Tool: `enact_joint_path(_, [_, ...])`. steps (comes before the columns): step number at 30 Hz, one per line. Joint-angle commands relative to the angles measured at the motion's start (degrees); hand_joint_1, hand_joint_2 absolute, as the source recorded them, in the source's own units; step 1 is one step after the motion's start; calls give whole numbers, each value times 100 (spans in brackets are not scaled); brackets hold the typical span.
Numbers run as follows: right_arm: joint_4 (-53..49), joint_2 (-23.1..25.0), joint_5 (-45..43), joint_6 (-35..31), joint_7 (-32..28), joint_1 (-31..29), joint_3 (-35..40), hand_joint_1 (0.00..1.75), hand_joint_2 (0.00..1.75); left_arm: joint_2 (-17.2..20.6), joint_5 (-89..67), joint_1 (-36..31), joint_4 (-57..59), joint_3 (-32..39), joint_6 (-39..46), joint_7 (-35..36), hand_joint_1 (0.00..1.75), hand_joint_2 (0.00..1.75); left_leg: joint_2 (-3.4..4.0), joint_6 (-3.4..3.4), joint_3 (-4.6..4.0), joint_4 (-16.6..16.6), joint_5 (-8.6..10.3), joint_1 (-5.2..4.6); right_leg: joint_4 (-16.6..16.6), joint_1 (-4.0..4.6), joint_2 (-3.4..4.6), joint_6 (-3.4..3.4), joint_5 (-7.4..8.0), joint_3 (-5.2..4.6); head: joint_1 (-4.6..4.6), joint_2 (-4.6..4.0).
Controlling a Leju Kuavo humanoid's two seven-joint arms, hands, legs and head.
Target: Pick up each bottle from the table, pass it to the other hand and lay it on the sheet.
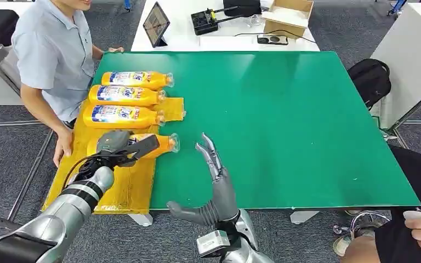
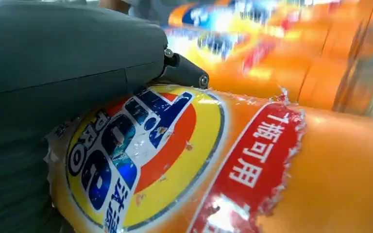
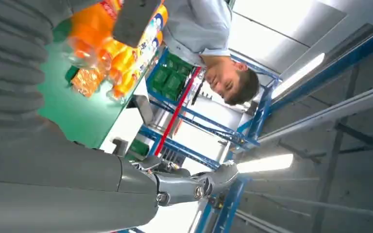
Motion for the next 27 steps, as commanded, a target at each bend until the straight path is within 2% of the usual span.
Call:
enact_joint_path(1, [101, -46, -53, 56, -188, 34, -125, 0, 175, -114, -402, -554, 1033, -580, -103, 340, 138, 175, -7, 7, 5, 2, -1, 6, -2, 9, -14, -15, -2, 11, 0, 0])
enact_joint_path(2, [101, -46, -53, 56, -188, 34, -125, 0, 175, -114, -402, -554, 1033, -580, -103, 340, 138, 175, -6, 6, 6, -1, 0, 2, -3, 5, -12, -12, -2, 10, -2, 0])
enact_joint_path(3, [99, -37, -69, 81, -188, 75, -134, 0, 175, -132, -330, -506, 1016, -507, -124, 258, 65, 175, -4, 5, 7, -2, -1, 2, -3, 4, -9, -10, -2, 11, -2, 0])
enact_joint_path(4, [112, -26, -67, 96, -188, 91, -151, 0, 175, -152, -153, -466, 976, -356, -176, 59, 19, 175, -3, 7, 11, -3, -1, 2, -4, 5, -10, -16, -2, 15, -2, 0])
enact_joint_path(5, [136, -28, -55, 109, -188, 90, -151, 0, 175, -184, 78, -434, 955, -170, -293, -145, 14, 175, 0, 7, 13, -3, -3, 2, -5, 5, -6, -14, -2, 16, -2, 0])
enact_joint_path(6, [127, -30, -86, 138, -188, 88, -153, 0, 175, -239, 464, -399, 940, 119, -595, -475, 0, 175, 0, 6, 11, -4, -2, 1, -4, 4, -5, -12, -1, 14, -2, 0])
enact_joint_path(10, [144, -37, -191, 211, -188, 64, -177, 0, 175, -300, 1117, -295, 759, 513, -1235, -1329, 0, 175, -2, 6, 9, -2, -1, 1, -4, 3, -6, -10, 0, 12, -2, 0])
enact_joint_path(14, [179, -25, -246, 326, -188, 37, -150, 0, 175, -297, 1782, -219, 507, 785, -2092, -1855, 0, 175, 7, 9, 17, -5, -2, 2, -9, 6, 1, -15, 2, 22, -2, 0])
enact_joint_path(17, [208, -23, -237, 309, -188, 14, -107, 0, 175, -287, 2162, -204, 368, 979, -2381, -2100, 0, 175, 6, 7, 16, -5, -1, 0, -6, 4, 0, -15, 1, 20, -2, 0])
enact_joint_path(22, [245, -34, -282, 233, -188, 13, -136, 0, 175, -301, 2753, -11, -125, 1294, -2423, -2375, 0, 175, 9, 9, 23, -7, -4, 4, -10, 9, 1, -20, 0, 26, -7, 0])
enact_joint_path(24, [222, -46, -267, 233, -188, 43, -152, 0, 175, -462, 3098, 261, -659, 1557, -2015, -2712, 0, 175, 11, 9, 20, -6, -4, 2, -9, 7, 3, -18, 0, 22, -7, 0])
enact_joint_path(26, [205, -57, -242, 128, -188, 65, -118, 0, 175, -703, 3835, 833, -1902, 1886, -1603, -2877, 0, 175, -1, 10, 17, -6, -3, 0, -9, 4, -7, -13, -3, 22, -7, 0])
enact_joint_path(27, [205, -57, -242, 128, -188, 65, -118, 0, 175, -703, 3835, 833, -1902, 1886, -1603, -2877, 0, 175, 1, 11, 18, -3, -5, 3, -8, 8, -8, -16, -3, 23, -7, 0])
